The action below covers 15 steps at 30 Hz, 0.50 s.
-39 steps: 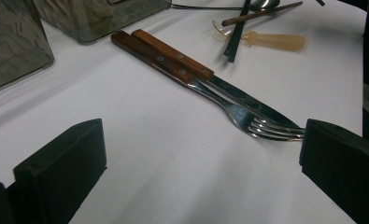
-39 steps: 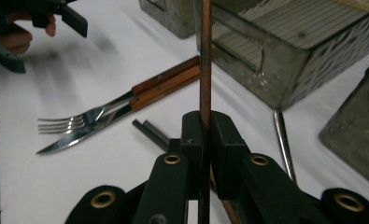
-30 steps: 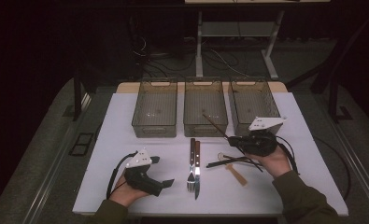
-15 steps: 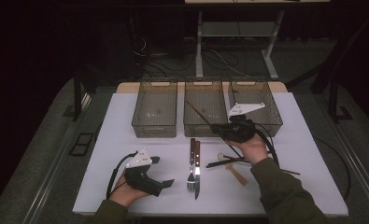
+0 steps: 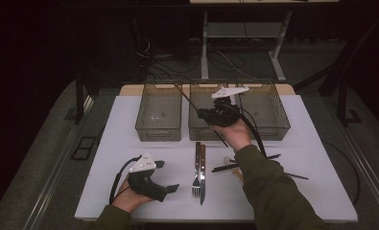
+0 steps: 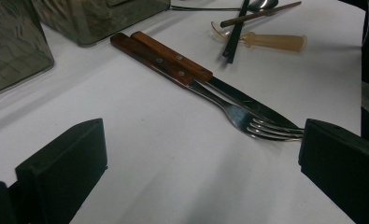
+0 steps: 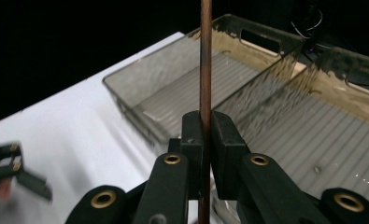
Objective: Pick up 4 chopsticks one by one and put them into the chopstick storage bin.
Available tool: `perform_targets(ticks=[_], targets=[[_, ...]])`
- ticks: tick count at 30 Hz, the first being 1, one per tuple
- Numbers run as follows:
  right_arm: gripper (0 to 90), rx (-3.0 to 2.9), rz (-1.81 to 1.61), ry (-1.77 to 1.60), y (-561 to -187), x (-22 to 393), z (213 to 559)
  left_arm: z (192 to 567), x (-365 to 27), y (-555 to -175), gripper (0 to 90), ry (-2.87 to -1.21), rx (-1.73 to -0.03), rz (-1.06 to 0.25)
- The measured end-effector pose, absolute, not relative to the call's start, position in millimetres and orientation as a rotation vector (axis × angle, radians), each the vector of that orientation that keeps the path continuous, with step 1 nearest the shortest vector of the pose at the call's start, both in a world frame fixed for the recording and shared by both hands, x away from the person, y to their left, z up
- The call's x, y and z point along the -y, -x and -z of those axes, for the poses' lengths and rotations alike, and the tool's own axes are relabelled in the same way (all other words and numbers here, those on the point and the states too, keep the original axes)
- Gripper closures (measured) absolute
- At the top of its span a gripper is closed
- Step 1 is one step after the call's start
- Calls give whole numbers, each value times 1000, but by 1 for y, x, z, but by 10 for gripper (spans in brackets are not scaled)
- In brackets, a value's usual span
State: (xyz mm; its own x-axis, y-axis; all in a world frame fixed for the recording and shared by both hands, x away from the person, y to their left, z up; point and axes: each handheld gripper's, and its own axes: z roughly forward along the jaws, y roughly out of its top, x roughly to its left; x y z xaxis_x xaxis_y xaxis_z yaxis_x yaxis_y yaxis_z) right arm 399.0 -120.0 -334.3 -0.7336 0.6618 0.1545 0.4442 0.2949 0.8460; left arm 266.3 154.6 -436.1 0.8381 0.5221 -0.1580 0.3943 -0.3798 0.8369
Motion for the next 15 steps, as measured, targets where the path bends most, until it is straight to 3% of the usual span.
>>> perform_targets(ticks=[15], targets=[[842,-2308,-1417,-1102,-442,59,336,436,-154,-267,0,-2030,-656,-158]])
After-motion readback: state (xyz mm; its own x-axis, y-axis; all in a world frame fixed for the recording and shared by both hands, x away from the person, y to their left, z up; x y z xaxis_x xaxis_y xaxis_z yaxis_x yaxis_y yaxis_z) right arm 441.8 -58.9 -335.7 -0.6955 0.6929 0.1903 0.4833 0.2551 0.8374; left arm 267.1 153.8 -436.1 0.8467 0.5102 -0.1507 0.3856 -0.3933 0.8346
